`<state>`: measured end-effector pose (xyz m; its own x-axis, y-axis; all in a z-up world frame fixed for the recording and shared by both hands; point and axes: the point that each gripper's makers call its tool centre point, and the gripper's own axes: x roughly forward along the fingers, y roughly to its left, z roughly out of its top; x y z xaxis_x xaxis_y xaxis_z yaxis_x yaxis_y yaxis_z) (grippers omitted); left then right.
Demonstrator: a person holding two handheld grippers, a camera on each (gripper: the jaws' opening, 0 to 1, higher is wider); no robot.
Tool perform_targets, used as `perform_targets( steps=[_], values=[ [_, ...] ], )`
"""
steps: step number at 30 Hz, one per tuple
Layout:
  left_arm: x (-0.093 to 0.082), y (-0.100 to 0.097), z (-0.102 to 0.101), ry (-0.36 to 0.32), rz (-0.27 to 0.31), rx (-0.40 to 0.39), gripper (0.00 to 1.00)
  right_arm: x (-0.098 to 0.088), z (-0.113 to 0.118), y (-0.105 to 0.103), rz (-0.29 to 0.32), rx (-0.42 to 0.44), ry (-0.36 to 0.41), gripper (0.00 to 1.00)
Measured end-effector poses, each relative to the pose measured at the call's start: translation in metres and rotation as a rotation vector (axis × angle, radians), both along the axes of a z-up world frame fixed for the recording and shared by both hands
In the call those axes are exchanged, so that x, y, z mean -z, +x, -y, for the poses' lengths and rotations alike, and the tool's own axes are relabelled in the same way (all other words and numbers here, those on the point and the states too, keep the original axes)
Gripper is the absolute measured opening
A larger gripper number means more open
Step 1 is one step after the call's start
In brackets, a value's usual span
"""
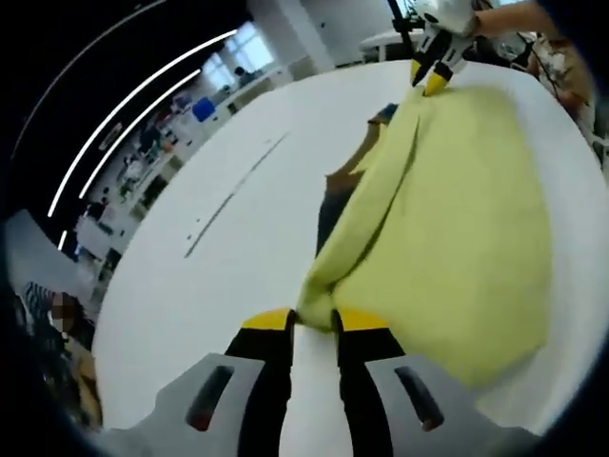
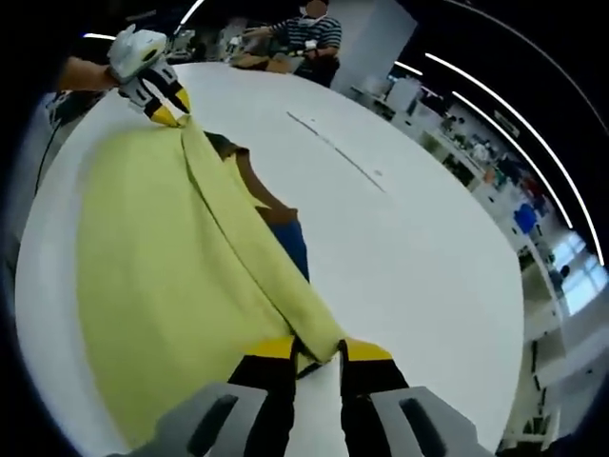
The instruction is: Fold the garment on the visible template until the final outline fits inside the template.
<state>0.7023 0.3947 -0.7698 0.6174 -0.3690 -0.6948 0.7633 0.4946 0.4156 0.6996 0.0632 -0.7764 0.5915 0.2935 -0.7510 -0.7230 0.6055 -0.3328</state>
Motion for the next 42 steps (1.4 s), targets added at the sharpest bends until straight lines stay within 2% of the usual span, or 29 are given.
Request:
perform_targets(
  steps=[5, 11, 13, 19, 22, 26, 29, 35, 39, 42],
  values=[
    [0.002, 0.005, 0.001, -0.001, 0.003, -0.025, 0.12, 0.001, 0.000, 0.001, 0.005, -0.002, -0.002, 0.06],
    [-0.002, 0.005, 0.003, -0.020, 0.008, -0.025, 0.00, -0.002, 0.000, 0.000, 0.005, -0.012, -0.001, 0.00],
    [-0.004, 0.005, 0.000, -0.018, 0.012, -0.027, 0.00, -0.003, 0.001, -0.001, 0.004, -0.016, -0.001, 0.00],
    [-0.021, 0.011, -0.004, -0.094, 0.030, -0.070, 0.00, -0.017, 0.001, 0.004, 0.028, -0.006, 0.037, 0.00],
    [-0.029, 0.018, -0.002, -0.141, 0.038, -0.100, 0.00, -0.022, 0.001, 0.009, 0.036, 0.020, 0.079, 0.00],
    [-0.033, 0.030, -0.002, -0.230, 0.022, -0.182, 0.00, -0.023, 0.002, 0.020, 0.039, 0.101, 0.161, 0.00],
    [-0.032, 0.037, -0.003, -0.254, 0.014, -0.212, 0.00, -0.021, 0.002, 0.029, 0.035, 0.165, 0.221, 0.00],
    [-0.024, 0.047, -0.006, -0.243, 0.003, -0.238, 0.00, -0.011, 0.005, 0.038, -0.005, 0.230, 0.270, 0.00],
    [-0.025, 0.057, -0.012, -0.344, -0.030, -0.328, 0.00, -0.008, 0.004, 0.045, -0.009, 0.257, 0.288, 0.00],
    [-0.028, 0.060, -0.019, -0.365, -0.031, -0.353, 0.00, -0.010, 0.004, 0.048, -0.014, 0.268, 0.289, 0.00]
  ],
)
